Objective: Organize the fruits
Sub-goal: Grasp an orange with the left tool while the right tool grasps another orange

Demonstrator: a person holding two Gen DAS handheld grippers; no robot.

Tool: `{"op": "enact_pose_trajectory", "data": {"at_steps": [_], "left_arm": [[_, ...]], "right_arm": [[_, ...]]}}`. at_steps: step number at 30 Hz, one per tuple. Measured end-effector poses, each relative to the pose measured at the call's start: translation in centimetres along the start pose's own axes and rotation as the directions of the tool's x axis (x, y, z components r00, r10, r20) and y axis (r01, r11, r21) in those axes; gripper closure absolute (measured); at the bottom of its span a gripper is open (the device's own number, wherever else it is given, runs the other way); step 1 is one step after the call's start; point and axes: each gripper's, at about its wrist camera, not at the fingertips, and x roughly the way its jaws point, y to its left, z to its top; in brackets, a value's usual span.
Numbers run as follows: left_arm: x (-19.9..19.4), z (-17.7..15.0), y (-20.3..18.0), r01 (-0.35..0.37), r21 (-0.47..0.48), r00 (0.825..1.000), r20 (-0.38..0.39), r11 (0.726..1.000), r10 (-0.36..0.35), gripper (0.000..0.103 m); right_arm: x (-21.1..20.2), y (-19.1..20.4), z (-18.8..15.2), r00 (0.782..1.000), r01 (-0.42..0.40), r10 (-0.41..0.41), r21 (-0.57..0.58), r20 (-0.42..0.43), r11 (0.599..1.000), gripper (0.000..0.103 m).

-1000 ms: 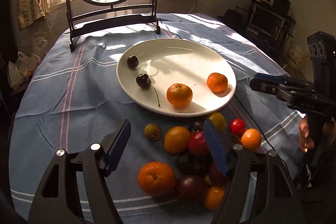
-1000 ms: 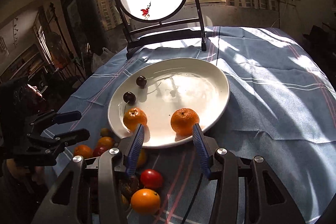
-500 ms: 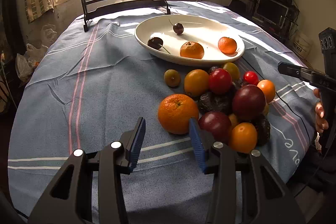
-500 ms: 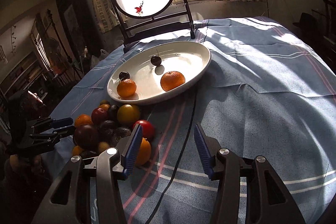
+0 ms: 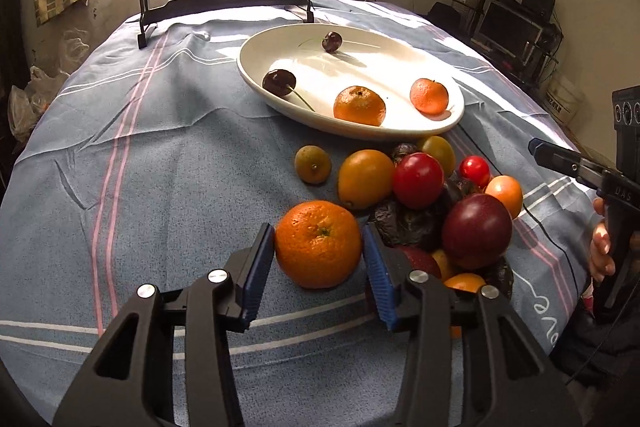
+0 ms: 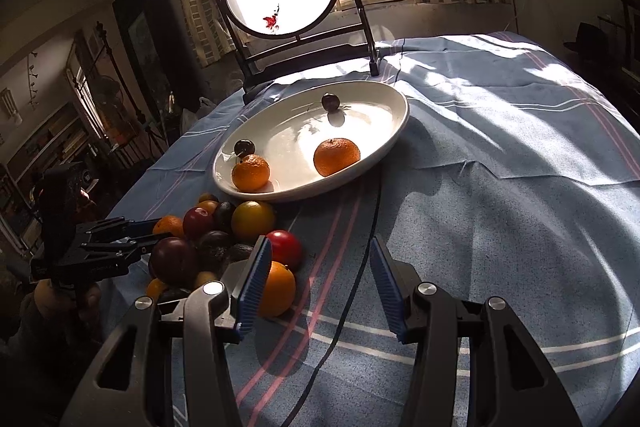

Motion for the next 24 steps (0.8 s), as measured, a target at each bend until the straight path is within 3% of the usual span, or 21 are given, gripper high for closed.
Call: {"op": "enact_pose_trajectory", "data": {"at_steps": [11, 16, 20, 24], "left_arm": [[-5.7, -2.1, -0.4, -0.002, -0.042, 0.993, 0.119, 0.999, 0.007, 0.061], [-6.5, -2.2, -0.9, 0.010, -0.034, 0.992, 0.124, 0.999, -0.006, 0.060], [-6.2, -2.2, -1.4, 0.020, -0.032, 0.993, 0.117, 0.999, -0.016, 0.060], [-5.8, -2.2, -1.9, 0.031, -0.028, 0.993, 0.112, 0.999, -0.028, 0.060]], "right_arm": [[0.3, 2.0, -0.6, 0.999, -0.011, 0.007, -0.096, -0.037, 0.995, 0.052], [1.2, 3.4, -1.9, 0.995, -0.040, 0.028, -0.121, -0.101, 0.992, 0.052], [2.1, 3.9, -1.7, 0.991, 0.019, -0.036, -0.131, -0.131, 0.991, 0.052], [3.6, 4.4, -1.0, 0.983, 0.023, -0.044, -0.120, -0.181, 0.992, 0.052]]}}
